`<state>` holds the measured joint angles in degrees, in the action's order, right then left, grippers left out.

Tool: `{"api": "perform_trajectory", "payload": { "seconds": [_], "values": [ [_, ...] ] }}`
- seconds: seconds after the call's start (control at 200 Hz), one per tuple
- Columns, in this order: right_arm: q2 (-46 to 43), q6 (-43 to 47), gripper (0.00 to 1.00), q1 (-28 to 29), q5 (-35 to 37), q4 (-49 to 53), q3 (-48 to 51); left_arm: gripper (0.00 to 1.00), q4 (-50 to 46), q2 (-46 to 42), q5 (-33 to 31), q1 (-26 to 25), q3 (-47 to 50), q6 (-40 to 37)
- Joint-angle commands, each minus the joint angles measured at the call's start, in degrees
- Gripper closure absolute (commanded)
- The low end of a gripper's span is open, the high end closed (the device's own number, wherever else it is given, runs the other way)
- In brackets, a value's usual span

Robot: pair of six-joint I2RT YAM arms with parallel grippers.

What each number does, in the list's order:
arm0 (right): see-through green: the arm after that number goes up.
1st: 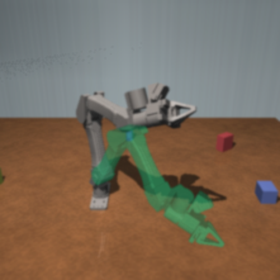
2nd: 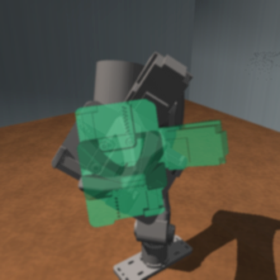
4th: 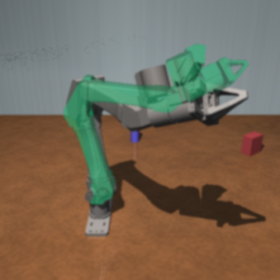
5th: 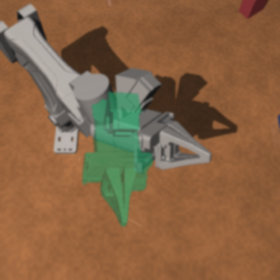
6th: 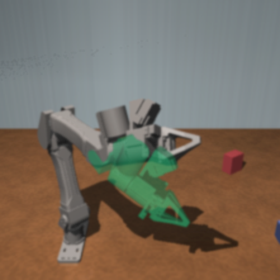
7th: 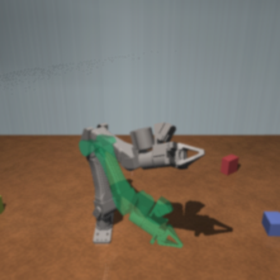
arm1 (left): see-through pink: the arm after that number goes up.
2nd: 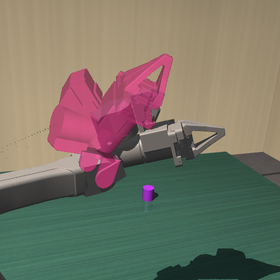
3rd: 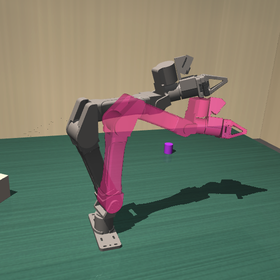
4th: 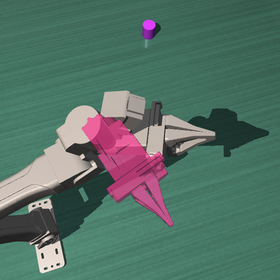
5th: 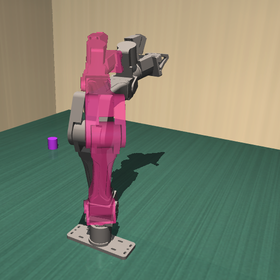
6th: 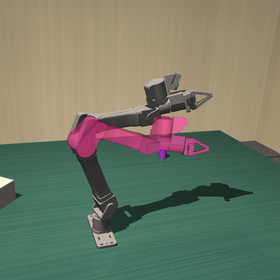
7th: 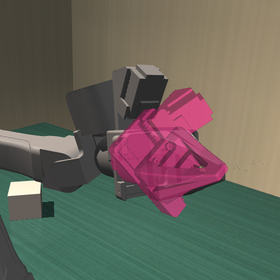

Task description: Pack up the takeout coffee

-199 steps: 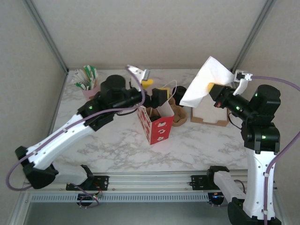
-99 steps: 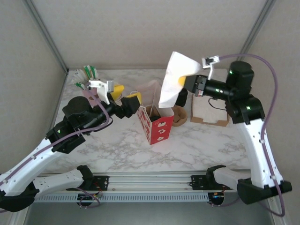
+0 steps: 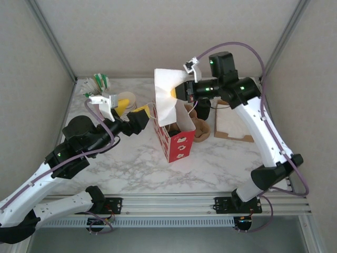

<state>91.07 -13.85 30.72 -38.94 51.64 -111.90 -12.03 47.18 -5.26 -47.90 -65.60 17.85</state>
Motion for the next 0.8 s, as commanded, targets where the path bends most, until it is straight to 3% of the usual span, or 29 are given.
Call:
{"api": "perform_trajectory", "payload": {
  "seconds": [0.0,0.2,0.34,0.611,0.796],
  "values": [
    [1.9,7.5,1.00,2.9,13.1,7.4,-2.8,0.00,-0.2,-0.4,-1.4,0.4,0.5,-0.6],
    [6.4,13.2,1.00,8.1,31.6,10.5,-5.6,0.00,-0.2,0.8,-1.2,0.5,0.0,-1.1],
    [8.8,15.2,1.00,10.8,40.0,11.3,-6.8,0.00,-0.1,1.5,-0.9,0.6,-0.2,-1.1],
    [6.5,15.8,1.00,14.0,44.5,7.8,-7.1,0.00,-0.1,2.4,-0.6,0.9,-0.9,-1.4],
    [1.5,16.6,1.00,14.0,46.9,1.1,-1.0,0.00,0.1,2.6,-0.5,1.0,-0.8,-1.3]
  ]
}}
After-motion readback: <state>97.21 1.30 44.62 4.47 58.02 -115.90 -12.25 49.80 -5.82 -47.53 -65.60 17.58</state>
